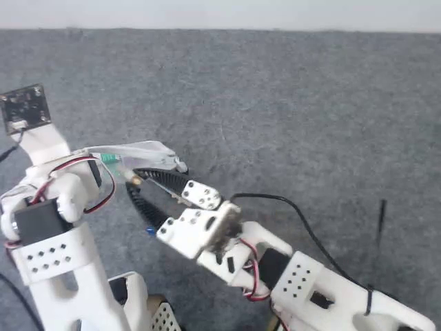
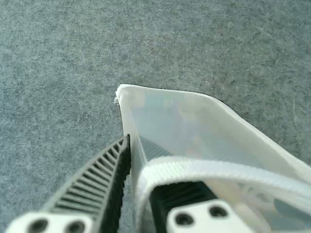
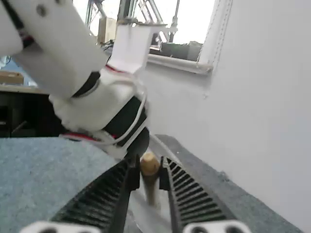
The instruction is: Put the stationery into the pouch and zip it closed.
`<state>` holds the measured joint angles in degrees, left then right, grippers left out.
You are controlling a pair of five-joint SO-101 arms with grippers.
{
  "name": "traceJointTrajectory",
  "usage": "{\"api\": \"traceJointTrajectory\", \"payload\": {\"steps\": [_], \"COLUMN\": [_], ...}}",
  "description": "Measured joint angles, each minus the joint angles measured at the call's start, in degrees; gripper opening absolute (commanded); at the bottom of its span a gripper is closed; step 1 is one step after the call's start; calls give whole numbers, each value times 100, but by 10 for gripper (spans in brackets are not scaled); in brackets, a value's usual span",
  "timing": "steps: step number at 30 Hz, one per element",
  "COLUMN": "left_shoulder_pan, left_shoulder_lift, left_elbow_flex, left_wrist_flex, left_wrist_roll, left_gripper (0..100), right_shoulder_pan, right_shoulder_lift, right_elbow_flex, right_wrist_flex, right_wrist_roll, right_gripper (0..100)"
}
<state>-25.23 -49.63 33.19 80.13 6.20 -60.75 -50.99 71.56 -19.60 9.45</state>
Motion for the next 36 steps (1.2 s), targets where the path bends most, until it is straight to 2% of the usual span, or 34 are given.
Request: {"api": "traceJointTrajectory", "payload": {"steps": [5, 11, 23, 30, 36], "left_shoulder_pan": [0, 0, 0, -26, -334], "left_shoulder_lift": [0, -9, -9, -9, 44], "left_elbow_flex": [35, 62, 62, 62, 70], "left_wrist_flex": [0, 0, 0, 0, 0], "left_wrist_roll": [0, 0, 0, 0, 0], "left_gripper": [10, 10, 10, 10, 10], "right_shoulder_pan": [-246, -536, -554, -554, -554], "right_shoulder_lift": [299, 9, -1846, -2022, -2031], "right_elbow_flex": [0, 0, 0, 0, -246], "right_wrist_flex": [53, 782, 2699, 3086, 3903], "right_wrist_roll": [149, 158, 158, 158, 158], "right_gripper": [192, 187, 185, 184, 184]}}
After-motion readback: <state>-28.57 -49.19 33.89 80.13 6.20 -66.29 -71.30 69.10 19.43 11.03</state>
